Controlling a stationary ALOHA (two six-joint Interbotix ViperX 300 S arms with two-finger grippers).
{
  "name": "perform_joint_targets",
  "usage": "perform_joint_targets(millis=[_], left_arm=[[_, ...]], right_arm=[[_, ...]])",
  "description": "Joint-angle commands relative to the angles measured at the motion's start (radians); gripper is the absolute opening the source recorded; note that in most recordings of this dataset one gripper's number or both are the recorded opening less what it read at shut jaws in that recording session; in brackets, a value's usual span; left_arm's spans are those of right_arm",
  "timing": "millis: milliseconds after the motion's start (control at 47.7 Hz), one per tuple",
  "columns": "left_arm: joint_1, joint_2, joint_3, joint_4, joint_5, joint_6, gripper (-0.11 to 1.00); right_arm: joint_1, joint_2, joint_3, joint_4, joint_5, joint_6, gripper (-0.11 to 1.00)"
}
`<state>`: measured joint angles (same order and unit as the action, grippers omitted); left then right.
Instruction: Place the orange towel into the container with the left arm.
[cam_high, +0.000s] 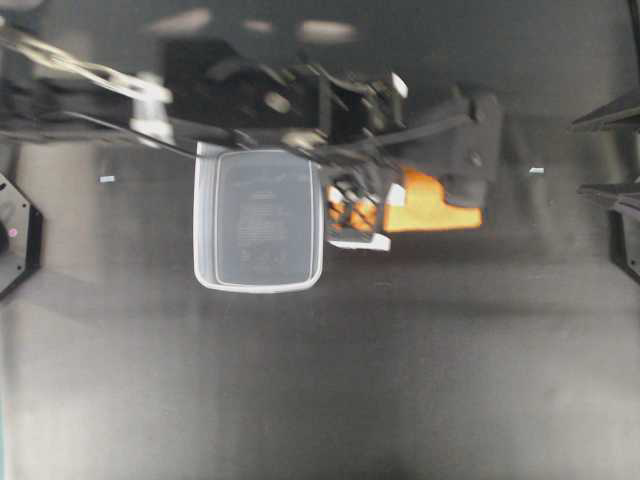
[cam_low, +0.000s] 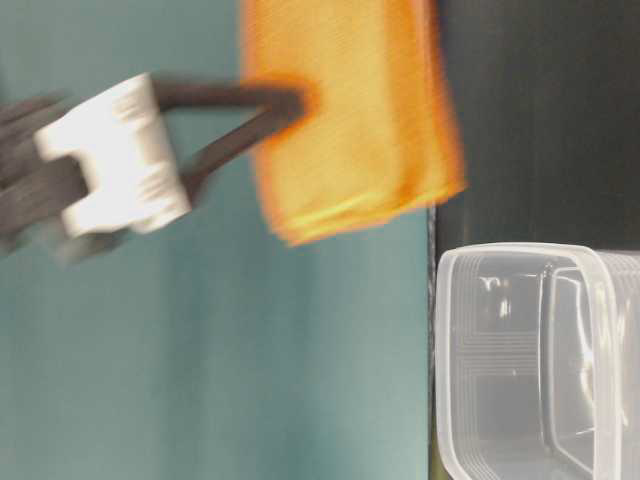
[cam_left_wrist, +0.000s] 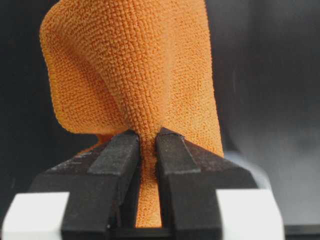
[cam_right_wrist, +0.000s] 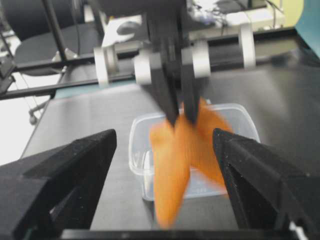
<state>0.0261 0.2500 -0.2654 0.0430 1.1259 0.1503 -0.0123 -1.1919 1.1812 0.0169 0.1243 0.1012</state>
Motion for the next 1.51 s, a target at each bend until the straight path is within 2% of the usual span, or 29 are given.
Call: perform_joint_targets(millis=[0, 210, 440, 503, 776, 1069, 1132, 1258, 1363, 1426, 1488], left_arm=[[0.012, -0.107, 0.058, 0.003, 0.066, -0.002, 0.06], [0.029, -0.225, 0.293, 0.003, 0.043, -0.003, 0.06], [0.040, -0.334, 0.552, 0.003, -0.115, -0.005, 0.06], [0.040, -0.348, 0.594, 0.003, -0.155, -0.005, 0.06], [0.037, -0.351, 0.655, 0.003, -0.262, 0.002, 0.06], [0.026, -0.298, 0.660, 0.003, -0.284, -0.005, 0.07], [0.026, -0.291, 0.663, 0.003, -0.281, -0.005, 0.16], [0.025, -0.293, 0.669, 0.003, -0.262, 0.000, 0.55], [0.025, -0.295, 0.661, 0.003, -0.221, 0.002, 0.83], [0.023, -0.301, 0.650, 0.003, -0.204, 0.005, 0.89], [0.020, -0.319, 0.632, 0.003, -0.190, 0.005, 0.87]], right_arm=[[-0.003, 0.005, -0.005, 0.003, -0.006, 0.000, 0.75], [-0.003, 0.008, 0.003, 0.003, -0.014, 0.002, 0.75], [-0.003, 0.009, 0.005, 0.003, -0.015, 0.002, 0.75], [-0.003, 0.009, 0.006, 0.003, -0.015, 0.002, 0.75], [-0.003, 0.009, 0.014, 0.003, -0.018, 0.020, 0.75], [-0.003, 0.006, 0.015, 0.003, -0.026, 0.041, 0.75], [-0.003, 0.003, 0.015, 0.003, -0.037, 0.040, 0.75], [-0.003, -0.003, 0.015, 0.003, -0.052, 0.040, 0.75], [-0.003, -0.005, 0.015, 0.003, -0.049, 0.040, 0.75], [-0.003, -0.006, 0.015, 0.003, -0.049, 0.040, 0.75], [-0.003, -0.006, 0.015, 0.003, -0.052, 0.040, 0.75]])
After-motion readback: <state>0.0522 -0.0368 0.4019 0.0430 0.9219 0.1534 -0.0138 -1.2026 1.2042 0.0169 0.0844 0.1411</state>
